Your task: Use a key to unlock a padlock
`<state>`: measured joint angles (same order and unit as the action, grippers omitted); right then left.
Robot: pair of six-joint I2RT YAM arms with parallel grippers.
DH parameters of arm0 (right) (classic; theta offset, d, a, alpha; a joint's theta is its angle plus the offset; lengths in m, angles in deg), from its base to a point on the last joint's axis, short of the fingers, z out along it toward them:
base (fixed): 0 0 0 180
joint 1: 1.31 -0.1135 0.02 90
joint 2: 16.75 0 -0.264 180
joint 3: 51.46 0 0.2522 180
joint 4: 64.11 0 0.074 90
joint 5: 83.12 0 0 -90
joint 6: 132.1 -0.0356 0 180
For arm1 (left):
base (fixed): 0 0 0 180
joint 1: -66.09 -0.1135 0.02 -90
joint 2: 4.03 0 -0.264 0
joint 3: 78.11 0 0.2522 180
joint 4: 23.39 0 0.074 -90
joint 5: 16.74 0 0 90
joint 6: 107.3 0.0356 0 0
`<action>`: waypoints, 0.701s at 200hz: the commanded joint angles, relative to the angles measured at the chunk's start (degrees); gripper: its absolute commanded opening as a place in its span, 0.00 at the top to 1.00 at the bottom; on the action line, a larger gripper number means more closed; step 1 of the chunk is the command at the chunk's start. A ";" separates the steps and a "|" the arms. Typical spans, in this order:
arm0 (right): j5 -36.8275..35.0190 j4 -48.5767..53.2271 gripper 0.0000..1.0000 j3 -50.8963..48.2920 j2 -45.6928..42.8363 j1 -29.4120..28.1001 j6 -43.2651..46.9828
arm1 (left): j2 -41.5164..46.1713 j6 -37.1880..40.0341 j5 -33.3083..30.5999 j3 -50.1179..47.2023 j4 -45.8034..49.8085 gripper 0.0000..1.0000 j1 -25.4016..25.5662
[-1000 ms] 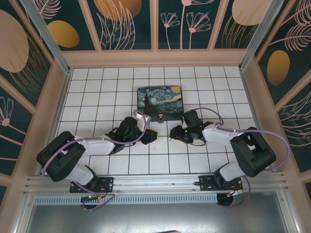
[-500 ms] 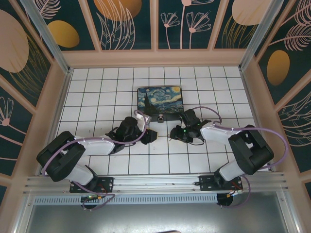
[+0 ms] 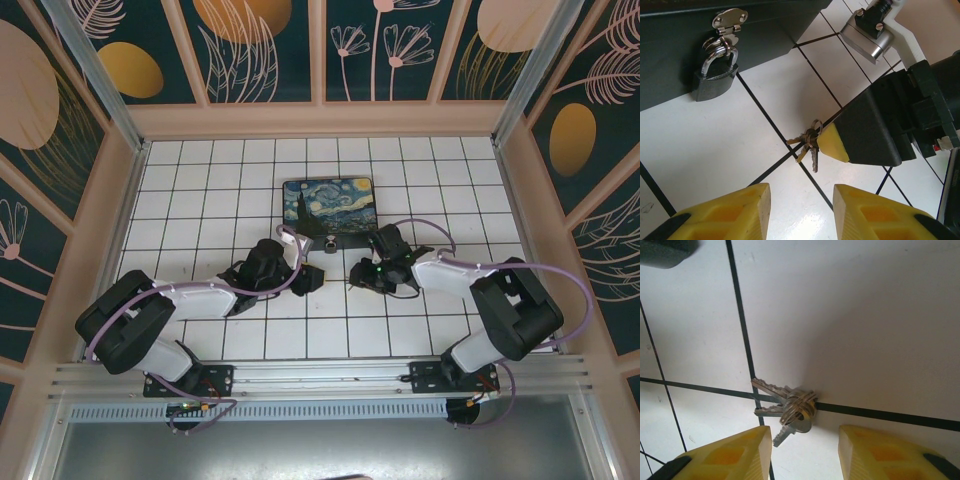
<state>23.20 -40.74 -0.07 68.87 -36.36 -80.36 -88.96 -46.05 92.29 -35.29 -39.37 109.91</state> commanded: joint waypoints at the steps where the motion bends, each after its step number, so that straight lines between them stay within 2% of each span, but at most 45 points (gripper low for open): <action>1: 0.85 -9.09 0.60 1.91 0.83 -1.77 0.75 | -0.68 1.02 0.81 1.35 0.02 0.62 -0.23; 33: 1.83 -10.52 0.59 1.64 0.51 -2.11 -0.05 | -0.69 0.98 0.80 1.44 0.10 0.63 -0.22; 84: -3.31 -3.39 0.59 3.67 2.59 -2.25 2.04 | 0.02 1.43 0.33 1.26 0.89 0.63 -0.22; 140: -4.20 -0.93 0.58 4.14 4.48 -2.46 4.27 | 0.44 1.95 0.05 1.46 1.90 0.63 -0.22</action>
<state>20.46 -44.22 2.59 72.04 -38.18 -78.17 -88.96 -45.44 92.24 -34.99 -38.38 109.91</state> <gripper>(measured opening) 0.417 0.372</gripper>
